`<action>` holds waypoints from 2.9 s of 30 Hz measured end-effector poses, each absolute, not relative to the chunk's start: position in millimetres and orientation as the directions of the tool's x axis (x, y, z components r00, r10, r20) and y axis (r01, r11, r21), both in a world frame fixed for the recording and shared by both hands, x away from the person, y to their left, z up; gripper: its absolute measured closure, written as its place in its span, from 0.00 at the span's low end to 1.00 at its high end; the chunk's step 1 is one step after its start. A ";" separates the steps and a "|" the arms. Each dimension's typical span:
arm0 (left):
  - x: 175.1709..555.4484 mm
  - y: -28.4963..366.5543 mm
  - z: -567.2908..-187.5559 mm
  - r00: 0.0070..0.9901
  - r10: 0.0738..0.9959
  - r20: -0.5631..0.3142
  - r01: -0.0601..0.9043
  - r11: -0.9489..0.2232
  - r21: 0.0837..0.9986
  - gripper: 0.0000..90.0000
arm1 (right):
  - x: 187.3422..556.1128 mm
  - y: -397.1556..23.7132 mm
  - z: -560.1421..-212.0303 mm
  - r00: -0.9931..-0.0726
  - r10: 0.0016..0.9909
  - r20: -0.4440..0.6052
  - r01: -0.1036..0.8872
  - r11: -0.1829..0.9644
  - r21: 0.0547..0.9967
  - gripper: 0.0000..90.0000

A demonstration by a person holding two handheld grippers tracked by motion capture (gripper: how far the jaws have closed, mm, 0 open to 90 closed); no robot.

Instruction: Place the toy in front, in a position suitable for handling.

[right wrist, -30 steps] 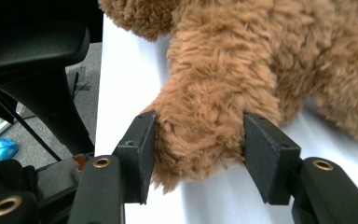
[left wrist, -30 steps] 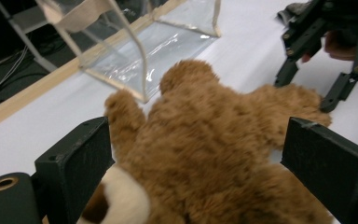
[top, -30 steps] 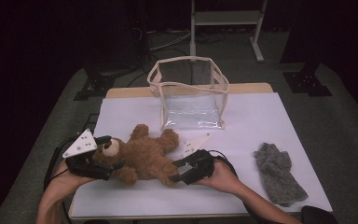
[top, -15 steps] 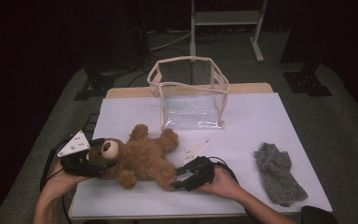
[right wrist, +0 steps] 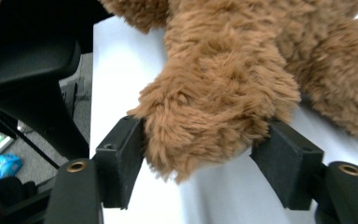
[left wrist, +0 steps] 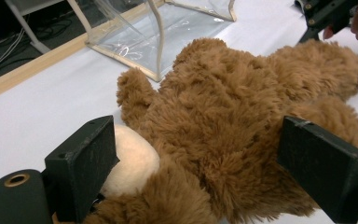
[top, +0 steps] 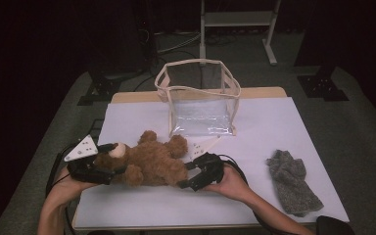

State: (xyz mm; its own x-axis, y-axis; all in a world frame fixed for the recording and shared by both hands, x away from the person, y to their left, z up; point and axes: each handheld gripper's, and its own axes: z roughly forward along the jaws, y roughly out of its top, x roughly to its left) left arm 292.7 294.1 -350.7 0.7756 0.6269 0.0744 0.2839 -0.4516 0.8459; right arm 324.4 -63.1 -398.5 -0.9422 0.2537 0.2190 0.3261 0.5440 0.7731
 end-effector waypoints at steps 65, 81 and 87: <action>292.6 311.6 -393.1 0.706 0.699 0.115 0.314 -0.454 0.834 0.24 | 313.8 -48.4 -413.6 -0.957 0.200 0.210 0.289 0.579 0.763 0.61; 296.2 305.9 -395.9 0.660 0.739 0.137 0.318 -0.439 0.840 0.36 | 319.2 -46.9 -414.0 -0.952 0.211 0.220 0.302 0.560 0.771 0.62; 296.7 302.6 -388.6 0.659 0.736 0.157 0.302 -0.450 0.840 0.39 | 321.9 -50.0 -409.6 -0.951 0.222 0.217 0.306 0.555 0.774 0.69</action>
